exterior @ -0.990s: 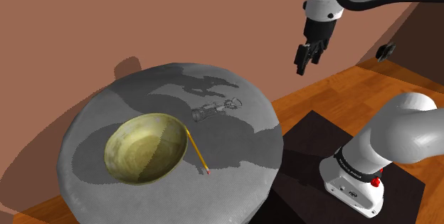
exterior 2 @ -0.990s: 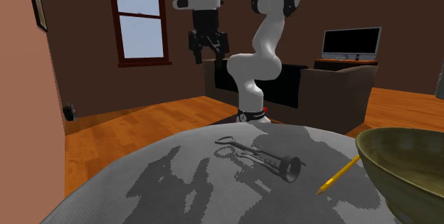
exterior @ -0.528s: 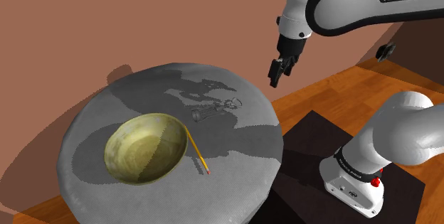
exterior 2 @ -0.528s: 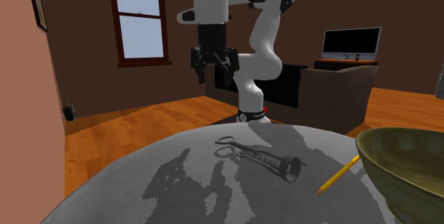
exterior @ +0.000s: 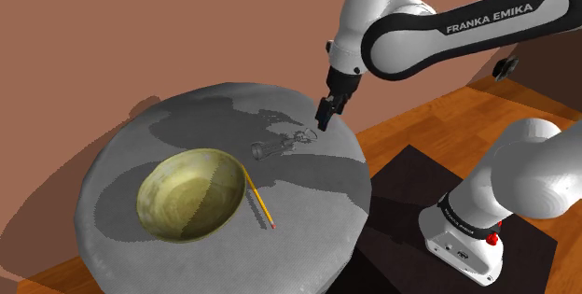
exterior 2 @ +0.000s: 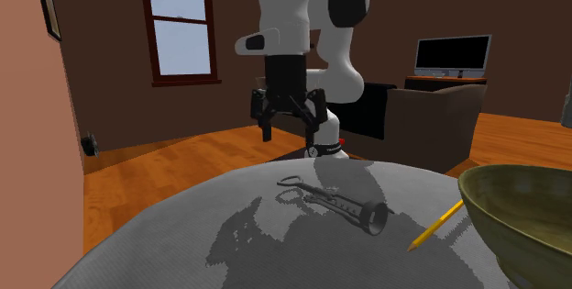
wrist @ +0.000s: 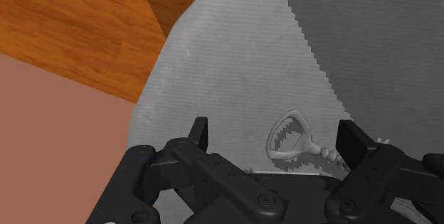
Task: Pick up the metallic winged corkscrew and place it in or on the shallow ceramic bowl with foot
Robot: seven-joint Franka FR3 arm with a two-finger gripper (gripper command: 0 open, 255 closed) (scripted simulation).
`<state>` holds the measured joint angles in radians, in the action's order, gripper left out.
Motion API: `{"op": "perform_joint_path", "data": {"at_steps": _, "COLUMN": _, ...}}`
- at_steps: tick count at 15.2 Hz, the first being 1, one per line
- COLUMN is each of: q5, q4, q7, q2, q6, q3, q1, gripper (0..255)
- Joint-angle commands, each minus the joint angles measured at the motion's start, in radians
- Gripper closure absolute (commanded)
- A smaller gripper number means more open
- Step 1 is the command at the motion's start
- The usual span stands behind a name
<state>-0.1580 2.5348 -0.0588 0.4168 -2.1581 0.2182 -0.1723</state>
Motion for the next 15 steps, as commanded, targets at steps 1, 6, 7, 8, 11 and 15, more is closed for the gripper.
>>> {"op": "perform_joint_path", "data": {"at_steps": 1, "q5": -0.014, "q4": -0.023, "q7": 0.005, "q2": -0.054, "q6": -0.06, "q3": 0.018, "q1": -0.017, "gripper": 0}}
{"op": "perform_joint_path", "data": {"at_steps": 6, "q5": -0.017, "q4": -0.002, "q7": 0.004, "q2": -0.104, "q6": -0.139, "q3": 0.03, "q1": -0.022, "gripper": 0}}
{"op": "perform_joint_path", "data": {"at_steps": 7, "q5": -0.017, "q4": 0.004, "q7": 0.004, "q2": -0.114, "q6": -0.154, "q3": 0.032, "q1": -0.022, "gripper": 0}}
{"op": "perform_joint_path", "data": {"at_steps": 8, "q5": -0.017, "q4": 0.01, "q7": 0.003, "q2": -0.124, "q6": -0.17, "q3": 0.034, "q1": -0.022, "gripper": 0}}
{"op": "perform_joint_path", "data": {"at_steps": 11, "q5": -0.017, "q4": 0.018, "q7": 0.002, "q2": -0.14, "q6": -0.194, "q3": 0.037, "q1": -0.022, "gripper": 0}}
{"op": "perform_joint_path", "data": {"at_steps": 15, "q5": -0.017, "q4": 0.018, "q7": 0.002, "q2": -0.14, "q6": -0.194, "q3": 0.037, "q1": -0.022, "gripper": 0}}
